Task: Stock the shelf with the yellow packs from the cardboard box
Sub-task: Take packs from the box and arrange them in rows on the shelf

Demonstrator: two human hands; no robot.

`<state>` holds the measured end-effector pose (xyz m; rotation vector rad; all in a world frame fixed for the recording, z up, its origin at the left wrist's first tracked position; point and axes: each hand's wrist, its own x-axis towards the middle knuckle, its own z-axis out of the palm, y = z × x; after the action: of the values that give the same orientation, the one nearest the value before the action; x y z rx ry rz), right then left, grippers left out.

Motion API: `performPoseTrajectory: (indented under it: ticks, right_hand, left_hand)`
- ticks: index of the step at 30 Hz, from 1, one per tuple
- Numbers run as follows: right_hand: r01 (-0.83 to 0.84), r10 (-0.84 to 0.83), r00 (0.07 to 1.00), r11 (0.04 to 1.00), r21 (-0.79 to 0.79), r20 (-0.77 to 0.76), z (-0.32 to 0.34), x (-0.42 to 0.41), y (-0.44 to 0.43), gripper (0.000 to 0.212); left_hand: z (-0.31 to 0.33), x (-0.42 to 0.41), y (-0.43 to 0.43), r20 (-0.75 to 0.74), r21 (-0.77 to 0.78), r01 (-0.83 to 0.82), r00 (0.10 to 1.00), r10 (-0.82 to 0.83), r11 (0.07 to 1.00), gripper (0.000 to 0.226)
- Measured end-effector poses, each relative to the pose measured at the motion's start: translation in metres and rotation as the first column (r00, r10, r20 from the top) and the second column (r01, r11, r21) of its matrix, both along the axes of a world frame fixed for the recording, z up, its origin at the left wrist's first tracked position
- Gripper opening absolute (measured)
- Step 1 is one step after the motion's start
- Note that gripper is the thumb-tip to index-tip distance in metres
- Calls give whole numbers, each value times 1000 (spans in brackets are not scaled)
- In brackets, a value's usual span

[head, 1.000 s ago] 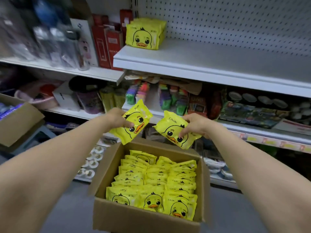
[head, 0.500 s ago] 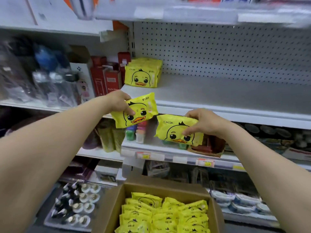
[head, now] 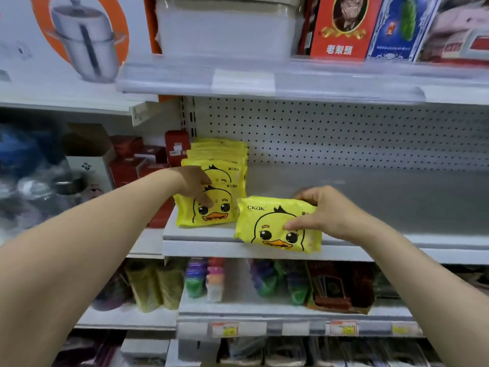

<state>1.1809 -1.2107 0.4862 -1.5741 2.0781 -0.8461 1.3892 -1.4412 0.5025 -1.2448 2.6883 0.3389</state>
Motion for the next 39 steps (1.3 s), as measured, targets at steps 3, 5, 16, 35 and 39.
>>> performPoseTrajectory:
  ticks: [3, 5, 16, 35, 39]
  right_hand:
    - [38, -38, 999, 999, 19, -36, -2, -4, -13, 39]
    - [60, -60, 998, 998, -2, -24, -5, -7, -20, 39]
    - [-59, 65, 993, 996, -64, 98, -18, -29, -42, 37]
    - [-152, 214, 927, 965, -213, 307, -37, -84, -38, 19]
    - [-207, 229, 935, 972, -108, 271, -38, -90, -46, 55]
  left_hand:
    - [-2, -10, -24, -25, -86, 61, 998, -63, 994, 77]
    - [-5, -13, -36, -65, -140, 83, 994, -93, 987, 69]
    - [-19, -18, 25, -536, -351, 17, 816, -216, 936, 52]
    - [-29, -77, 87, -654, 217, 90, 753, 76, 972, 28]
    - [-28, -89, 85, -647, 193, 57, 758, 83, 979, 30]
